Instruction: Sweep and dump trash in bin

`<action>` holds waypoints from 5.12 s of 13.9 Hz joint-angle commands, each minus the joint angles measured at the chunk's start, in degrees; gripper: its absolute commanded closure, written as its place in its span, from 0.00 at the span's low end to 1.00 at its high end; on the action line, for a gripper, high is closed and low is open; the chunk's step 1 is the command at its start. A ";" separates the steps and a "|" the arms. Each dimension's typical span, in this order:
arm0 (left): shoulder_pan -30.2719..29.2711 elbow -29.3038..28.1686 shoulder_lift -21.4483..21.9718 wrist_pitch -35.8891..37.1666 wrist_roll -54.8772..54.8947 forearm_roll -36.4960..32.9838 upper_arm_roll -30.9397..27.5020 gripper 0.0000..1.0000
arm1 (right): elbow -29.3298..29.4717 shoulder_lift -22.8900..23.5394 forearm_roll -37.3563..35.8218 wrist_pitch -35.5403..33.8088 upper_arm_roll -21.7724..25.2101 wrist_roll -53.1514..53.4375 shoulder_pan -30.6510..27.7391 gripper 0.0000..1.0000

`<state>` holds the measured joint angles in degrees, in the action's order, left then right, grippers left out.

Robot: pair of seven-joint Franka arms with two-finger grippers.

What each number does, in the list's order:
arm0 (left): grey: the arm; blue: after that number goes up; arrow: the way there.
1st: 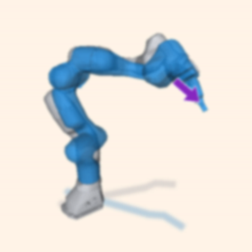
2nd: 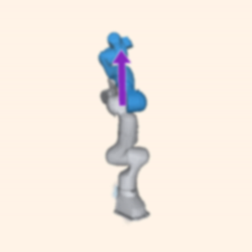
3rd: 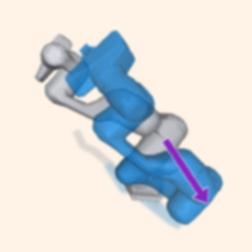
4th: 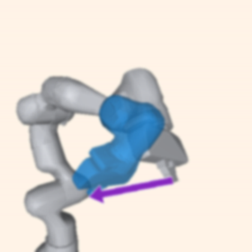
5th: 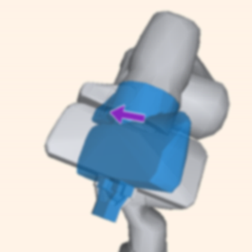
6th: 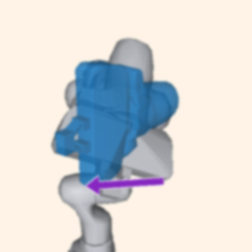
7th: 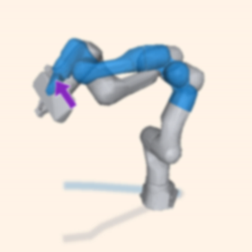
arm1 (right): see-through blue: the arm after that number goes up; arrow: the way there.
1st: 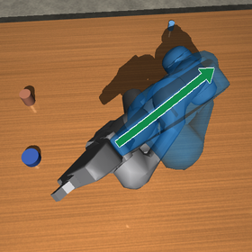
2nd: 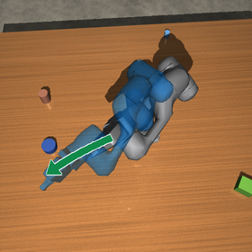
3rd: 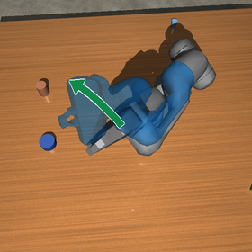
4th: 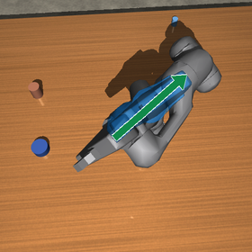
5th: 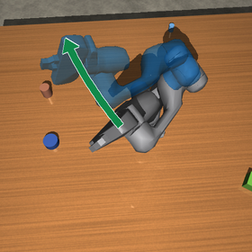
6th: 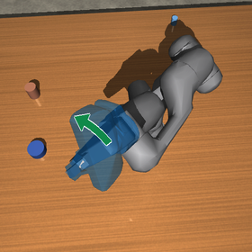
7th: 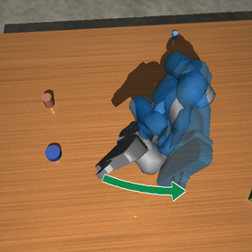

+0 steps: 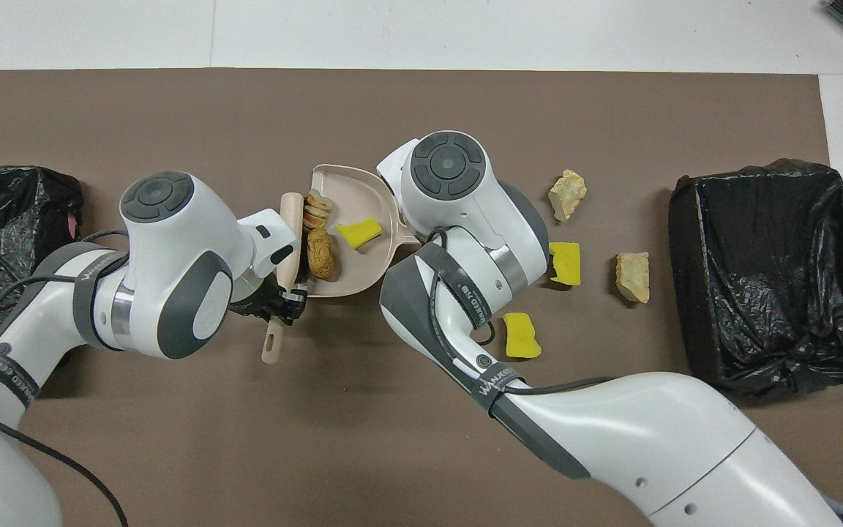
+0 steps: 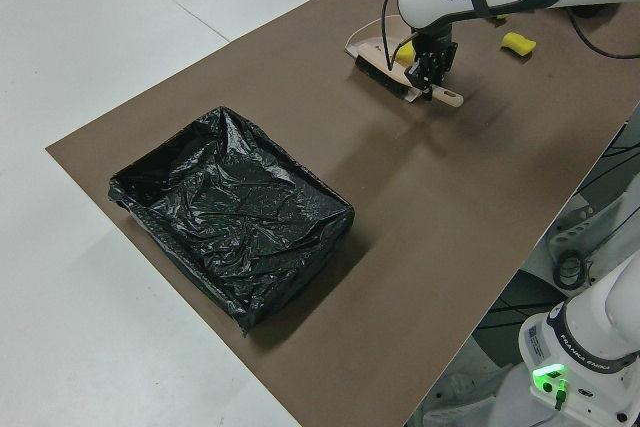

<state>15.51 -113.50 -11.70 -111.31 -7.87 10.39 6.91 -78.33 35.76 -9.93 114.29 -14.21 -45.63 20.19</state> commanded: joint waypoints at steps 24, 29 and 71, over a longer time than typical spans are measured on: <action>19.81 -25.36 24.54 -4.95 -27.30 4.12 -0.40 1.00 | -2.17 -7.80 5.01 -1.69 -0.64 -13.32 -10.42 1.00; 19.91 -27.47 22.77 -8.04 -25.71 4.12 -0.40 1.00 | -3.93 -15.01 5.01 -9.34 -0.64 -25.17 -20.17 1.00; -23.77 23.31 19.00 33.51 15.25 -8.80 -1.02 0.00 | -19.93 -31.37 -48.95 -20.06 1.47 -31.97 -28.46 1.00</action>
<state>-7.77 -94.93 9.70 -82.24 7.82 2.79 5.40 -96.80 5.80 -56.29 95.90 -13.00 -79.08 -9.36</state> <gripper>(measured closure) 0.000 0.674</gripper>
